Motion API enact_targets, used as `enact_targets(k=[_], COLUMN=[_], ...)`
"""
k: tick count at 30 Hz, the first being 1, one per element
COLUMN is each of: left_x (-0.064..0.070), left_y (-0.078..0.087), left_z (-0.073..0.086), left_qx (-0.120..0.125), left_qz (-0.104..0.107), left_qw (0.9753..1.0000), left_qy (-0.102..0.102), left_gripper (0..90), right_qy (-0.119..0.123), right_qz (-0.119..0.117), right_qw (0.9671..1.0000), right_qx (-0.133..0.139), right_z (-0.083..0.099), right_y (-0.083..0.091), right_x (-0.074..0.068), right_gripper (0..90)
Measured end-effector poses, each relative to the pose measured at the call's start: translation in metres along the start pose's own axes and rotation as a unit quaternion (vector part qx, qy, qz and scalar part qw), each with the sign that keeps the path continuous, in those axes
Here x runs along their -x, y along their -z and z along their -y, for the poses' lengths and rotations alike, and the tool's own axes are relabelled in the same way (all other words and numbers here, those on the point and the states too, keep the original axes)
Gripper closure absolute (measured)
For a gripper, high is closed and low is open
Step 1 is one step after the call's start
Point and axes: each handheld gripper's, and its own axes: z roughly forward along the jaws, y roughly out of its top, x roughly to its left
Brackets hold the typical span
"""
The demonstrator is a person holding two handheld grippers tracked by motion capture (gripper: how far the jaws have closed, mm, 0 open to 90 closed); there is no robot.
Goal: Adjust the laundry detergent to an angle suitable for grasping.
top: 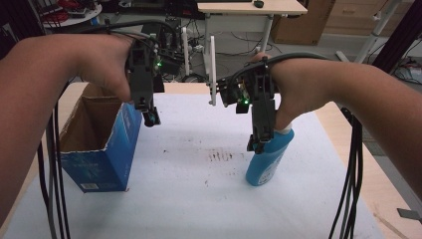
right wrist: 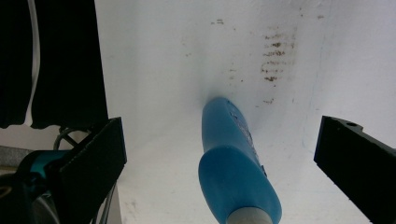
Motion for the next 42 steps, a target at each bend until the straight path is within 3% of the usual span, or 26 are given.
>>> enact_targets(k=[8, 13, 19, 28, 33, 37, 38, 42], left_x=[0.001, 0.003, 0.002, 0.013, 0.020, 0.022, 0.025, 0.026], left_y=[0.003, 0.000, 0.002, 0.005, 0.007, 0.008, 0.010, 0.010], left_z=[-0.003, -0.003, -0.004, -0.009, -0.012, -0.013, -0.013, -0.015], left_qx=[0.007, -0.005, -0.002, -0.003, 0.004, 0.005, 0.007, 0.010], left_qz=[-0.002, -0.001, -0.002, -0.004, -0.007, -0.008, -0.010, -0.009], left_qw=[1.0000, 1.0000, 1.0000, 0.9999, 0.9999, 0.9999, 0.9999, 0.9998], left_qy=[0.004, 0.002, 0.005, 0.014, 0.012, 0.010, 0.010, 0.016], left_gripper=[1.9, 1.9, 1.8, 1.9, 1.9, 1.9, 1.9, 1.9], right_qy=[0.009, 0.003, -0.005, -0.049, -0.078, -0.091, -0.105, -0.117], right_qz=[0.000, 0.003, 0.012, 0.026, 0.028, 0.027, 0.028, 0.020], right_qw=[1.0000, 1.0000, 0.9999, 0.9983, 0.9963, 0.9951, 0.9938, 0.9928], right_qx=[0.000, 0.001, 0.006, 0.019, 0.019, 0.026, 0.024, 0.020], right_z=[0.003, 0.005, 0.018, 0.071, 0.108, 0.121, 0.136, 0.151], right_y=[0.000, 0.001, 0.008, 0.016, 0.009, 0.005, -0.002, -0.011], right_x=[-0.001, -0.002, -0.008, -0.026, -0.036, -0.040, -0.045, -0.050], right_gripper=[1.3, 1.3, 1.3, 1.3, 1.3, 1.3, 1.3, 1.3])
